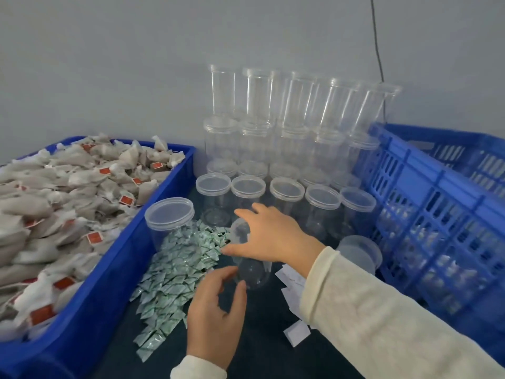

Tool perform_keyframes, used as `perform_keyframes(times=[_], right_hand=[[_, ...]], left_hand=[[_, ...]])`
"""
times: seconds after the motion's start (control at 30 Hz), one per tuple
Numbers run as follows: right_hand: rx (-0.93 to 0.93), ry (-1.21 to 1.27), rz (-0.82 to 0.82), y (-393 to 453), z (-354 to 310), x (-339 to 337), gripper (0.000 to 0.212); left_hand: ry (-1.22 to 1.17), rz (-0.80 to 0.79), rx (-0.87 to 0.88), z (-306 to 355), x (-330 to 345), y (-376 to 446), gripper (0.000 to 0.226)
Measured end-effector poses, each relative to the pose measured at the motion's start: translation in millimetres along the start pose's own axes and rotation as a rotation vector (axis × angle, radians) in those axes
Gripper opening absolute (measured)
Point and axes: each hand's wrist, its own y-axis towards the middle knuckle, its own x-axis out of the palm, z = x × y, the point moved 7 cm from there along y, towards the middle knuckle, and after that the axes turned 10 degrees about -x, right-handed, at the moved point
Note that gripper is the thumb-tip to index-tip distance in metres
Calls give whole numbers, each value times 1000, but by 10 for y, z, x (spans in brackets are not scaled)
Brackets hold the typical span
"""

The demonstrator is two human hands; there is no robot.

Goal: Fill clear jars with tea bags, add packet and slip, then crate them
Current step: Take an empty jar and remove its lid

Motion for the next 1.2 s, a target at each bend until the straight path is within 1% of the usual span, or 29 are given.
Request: perform_keyframes(times=[0.2, 0.47, 0.53, 0.7, 0.83, 0.9, 0.97, 1.07, 1.2], right_hand=[[22, -13, 39, 57, 89, 108, 81], [19, -2, 86, 39, 100, 99, 76], [24, 22, 106, 10, 103, 70, 76], [53, 136, 192, -136, 72, -166, 74], [84, 159, 239, -308, -68, -266, 74], [85, 173, 283, -401, -140, -293, 74], [59, 203, 324, -466, -191, -316, 74], [4, 258, 358, -518, -235, -320, 74], [-21, 264, 402, -582, -232, -351, 78]], left_hand=[[15, 10, 3, -18, 26, 29, 37], [27, -8, -6, 45, 95, 82, 40], [35, -23, -41, 33, 121, 109, 48], [37, -83, -153, 45, 198, 186, 93], [132, -65, -74, 192, 224, 230, 109], [147, -42, -57, 237, 209, 239, 112], [139, -13, -40, 262, 182, 243, 108], [246, 43, 26, 287, 159, 256, 105], [302, 46, 84, 357, 161, 238, 104]])
